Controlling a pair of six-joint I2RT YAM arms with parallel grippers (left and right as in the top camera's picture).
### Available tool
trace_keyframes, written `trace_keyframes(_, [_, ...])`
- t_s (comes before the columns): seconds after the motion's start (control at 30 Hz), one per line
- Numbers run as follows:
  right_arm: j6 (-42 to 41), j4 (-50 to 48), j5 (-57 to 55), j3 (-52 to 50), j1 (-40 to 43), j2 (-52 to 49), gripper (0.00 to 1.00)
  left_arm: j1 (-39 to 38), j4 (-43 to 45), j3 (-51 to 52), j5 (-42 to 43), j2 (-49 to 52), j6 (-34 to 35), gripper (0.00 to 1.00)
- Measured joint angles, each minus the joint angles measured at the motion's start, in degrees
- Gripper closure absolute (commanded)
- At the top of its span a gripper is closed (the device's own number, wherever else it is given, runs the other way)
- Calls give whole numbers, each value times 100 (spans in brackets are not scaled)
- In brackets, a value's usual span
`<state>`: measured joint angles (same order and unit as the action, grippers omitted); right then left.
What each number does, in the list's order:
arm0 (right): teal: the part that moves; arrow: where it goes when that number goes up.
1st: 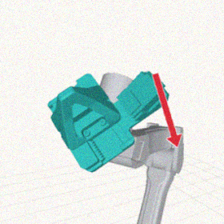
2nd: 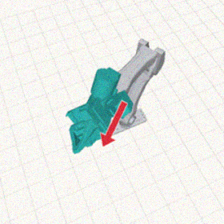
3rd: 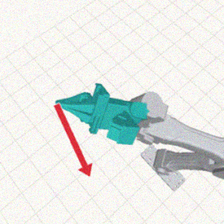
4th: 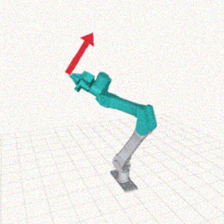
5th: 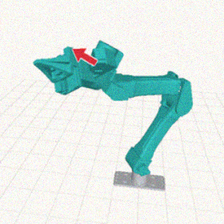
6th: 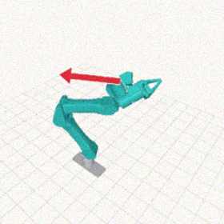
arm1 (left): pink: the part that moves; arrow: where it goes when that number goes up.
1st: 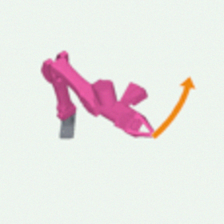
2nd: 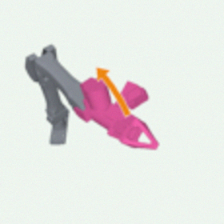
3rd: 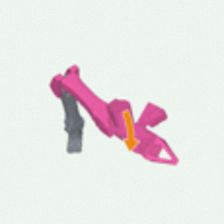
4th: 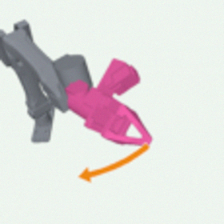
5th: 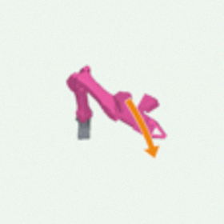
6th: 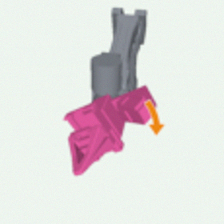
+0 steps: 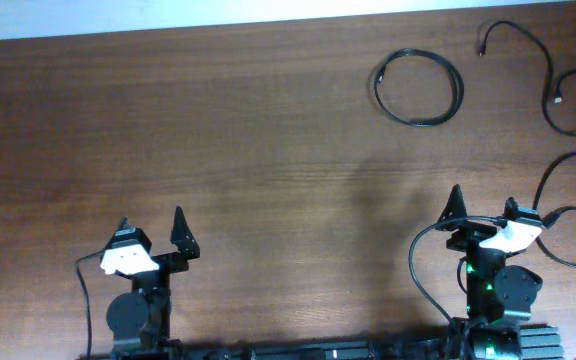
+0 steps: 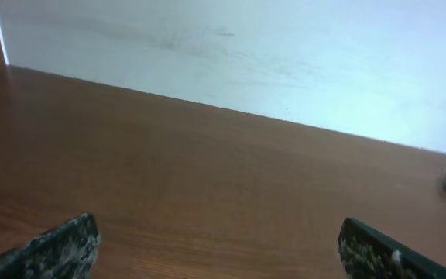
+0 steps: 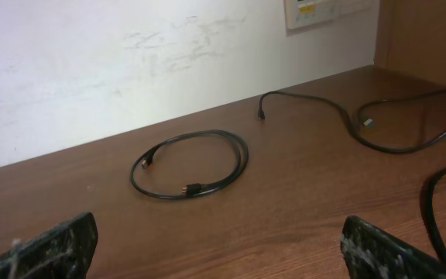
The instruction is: Untangle cables
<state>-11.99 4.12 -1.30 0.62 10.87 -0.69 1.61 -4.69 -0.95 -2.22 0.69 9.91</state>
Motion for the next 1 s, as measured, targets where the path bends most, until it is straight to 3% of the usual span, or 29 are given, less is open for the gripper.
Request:
trace_keyframes(0.13, [-2, 2, 2, 0, 0, 0, 1, 0, -2, 0, 2, 0, -796, 1])
trace_keyframes(0.27, [0, 0, 2, 0, 0, 0, 1, 0, -2, 0, 2, 0, -1102, 1])
trace_keyframes(1.0, [0, 0, 0, 0, 0, 0, 1, 0, -2, 0, 2, 0, -1169, 1])
